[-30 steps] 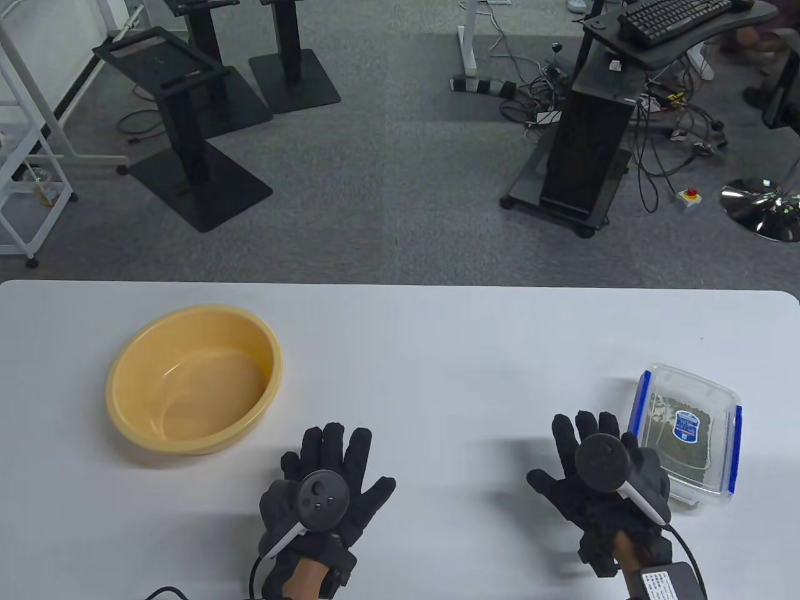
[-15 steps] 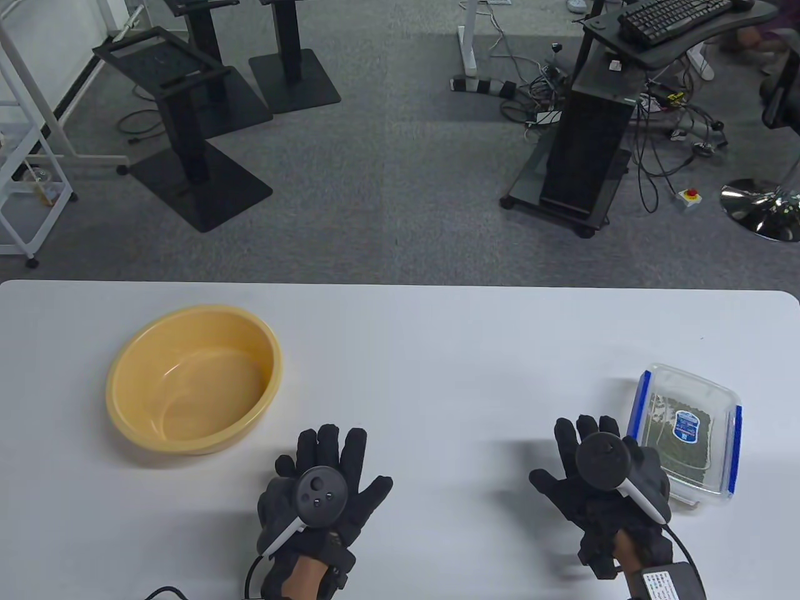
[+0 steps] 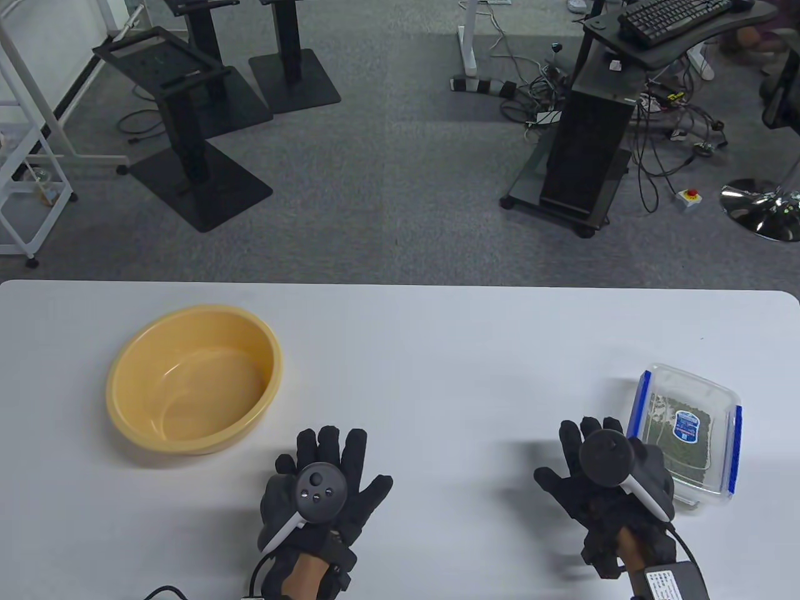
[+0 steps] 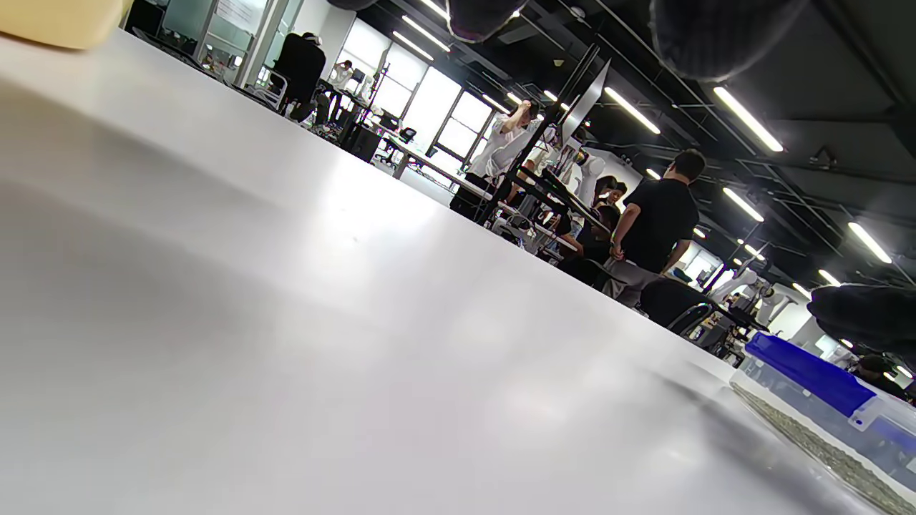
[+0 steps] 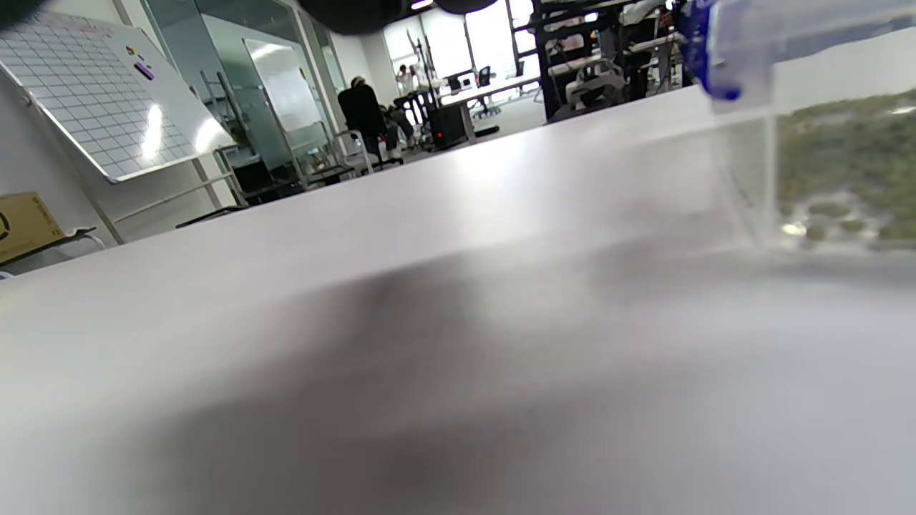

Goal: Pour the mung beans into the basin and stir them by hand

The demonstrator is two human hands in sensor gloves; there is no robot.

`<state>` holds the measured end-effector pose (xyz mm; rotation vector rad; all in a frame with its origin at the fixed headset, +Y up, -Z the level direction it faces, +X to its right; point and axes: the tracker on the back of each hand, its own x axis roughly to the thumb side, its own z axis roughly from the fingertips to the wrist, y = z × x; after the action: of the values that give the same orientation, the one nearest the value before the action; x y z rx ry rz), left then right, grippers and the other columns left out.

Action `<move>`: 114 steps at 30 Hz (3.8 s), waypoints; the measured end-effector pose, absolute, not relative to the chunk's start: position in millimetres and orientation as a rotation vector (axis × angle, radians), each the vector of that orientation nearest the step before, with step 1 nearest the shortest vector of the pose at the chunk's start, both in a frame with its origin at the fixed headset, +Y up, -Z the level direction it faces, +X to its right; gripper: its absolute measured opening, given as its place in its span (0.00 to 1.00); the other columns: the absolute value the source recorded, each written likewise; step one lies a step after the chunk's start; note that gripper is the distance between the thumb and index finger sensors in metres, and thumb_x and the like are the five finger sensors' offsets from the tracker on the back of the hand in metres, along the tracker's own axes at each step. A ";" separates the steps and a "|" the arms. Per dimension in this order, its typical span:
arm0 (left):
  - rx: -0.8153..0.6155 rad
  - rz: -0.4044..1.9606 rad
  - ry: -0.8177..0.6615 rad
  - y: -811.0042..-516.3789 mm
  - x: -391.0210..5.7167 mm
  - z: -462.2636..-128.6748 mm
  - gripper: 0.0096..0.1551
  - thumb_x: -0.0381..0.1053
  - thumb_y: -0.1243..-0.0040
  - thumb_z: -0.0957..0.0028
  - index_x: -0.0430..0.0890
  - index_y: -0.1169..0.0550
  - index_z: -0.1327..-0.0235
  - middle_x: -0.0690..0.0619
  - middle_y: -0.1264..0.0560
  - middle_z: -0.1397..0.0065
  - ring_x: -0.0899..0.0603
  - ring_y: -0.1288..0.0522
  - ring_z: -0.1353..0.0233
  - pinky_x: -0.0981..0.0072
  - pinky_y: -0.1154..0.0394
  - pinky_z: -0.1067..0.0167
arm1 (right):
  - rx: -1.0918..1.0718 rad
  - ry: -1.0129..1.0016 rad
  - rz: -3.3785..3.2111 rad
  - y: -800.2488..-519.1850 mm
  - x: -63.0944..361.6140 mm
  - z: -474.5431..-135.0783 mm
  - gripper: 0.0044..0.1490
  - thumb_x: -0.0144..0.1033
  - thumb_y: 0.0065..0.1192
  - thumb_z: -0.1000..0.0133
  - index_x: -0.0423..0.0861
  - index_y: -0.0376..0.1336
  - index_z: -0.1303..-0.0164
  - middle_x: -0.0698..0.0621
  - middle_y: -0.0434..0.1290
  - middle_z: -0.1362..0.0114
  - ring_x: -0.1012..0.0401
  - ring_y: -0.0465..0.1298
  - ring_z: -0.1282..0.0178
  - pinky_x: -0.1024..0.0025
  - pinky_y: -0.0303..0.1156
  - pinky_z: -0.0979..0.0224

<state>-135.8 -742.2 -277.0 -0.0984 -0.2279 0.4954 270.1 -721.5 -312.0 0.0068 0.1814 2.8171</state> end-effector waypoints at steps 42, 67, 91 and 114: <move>-0.150 0.542 -0.270 -741.7 -128.1 -273.1 0.50 0.71 0.54 0.39 0.46 0.48 0.11 0.28 0.56 0.14 0.24 0.67 0.20 0.17 0.66 0.40 | -1.235 0.439 2.192 -738.7 471.5 -339.6 0.74 0.64 0.62 0.70 0.32 0.31 0.34 0.38 0.64 0.39 0.50 0.77 0.49 0.51 0.74 0.47; -0.369 1.200 -0.245 -764.2 -122.0 -267.9 0.53 0.71 0.59 0.36 0.35 0.51 0.13 0.18 0.54 0.20 0.15 0.46 0.27 0.17 0.43 0.43 | -0.150 0.469 2.035 -744.7 199.3 -294.9 0.57 0.63 0.43 0.57 0.36 0.36 0.32 0.40 0.64 0.50 0.57 0.72 0.63 0.66 0.75 0.63; -0.211 1.809 -0.025 -774.1 -108.7 -256.5 0.42 0.56 0.59 0.36 0.28 0.38 0.19 0.13 0.40 0.26 0.11 0.30 0.37 0.16 0.27 0.58 | -0.048 0.344 2.144 -737.3 167.1 -272.1 0.61 0.64 0.42 0.59 0.32 0.31 0.36 0.39 0.62 0.50 0.57 0.72 0.63 0.66 0.75 0.64; -0.275 1.788 0.017 -791.0 -97.4 -258.2 0.38 0.49 0.56 0.37 0.27 0.38 0.22 0.19 0.26 0.40 0.21 0.18 0.50 0.34 0.19 0.62 | 0.004 0.305 2.004 -742.9 198.9 -288.0 0.49 0.53 0.41 0.54 0.21 0.58 0.45 0.38 0.78 0.67 0.55 0.83 0.78 0.58 0.80 0.72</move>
<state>-97.4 -791.0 -258.2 -0.2748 0.0170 1.7876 198.9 -742.9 -288.0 0.0039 0.3048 2.0036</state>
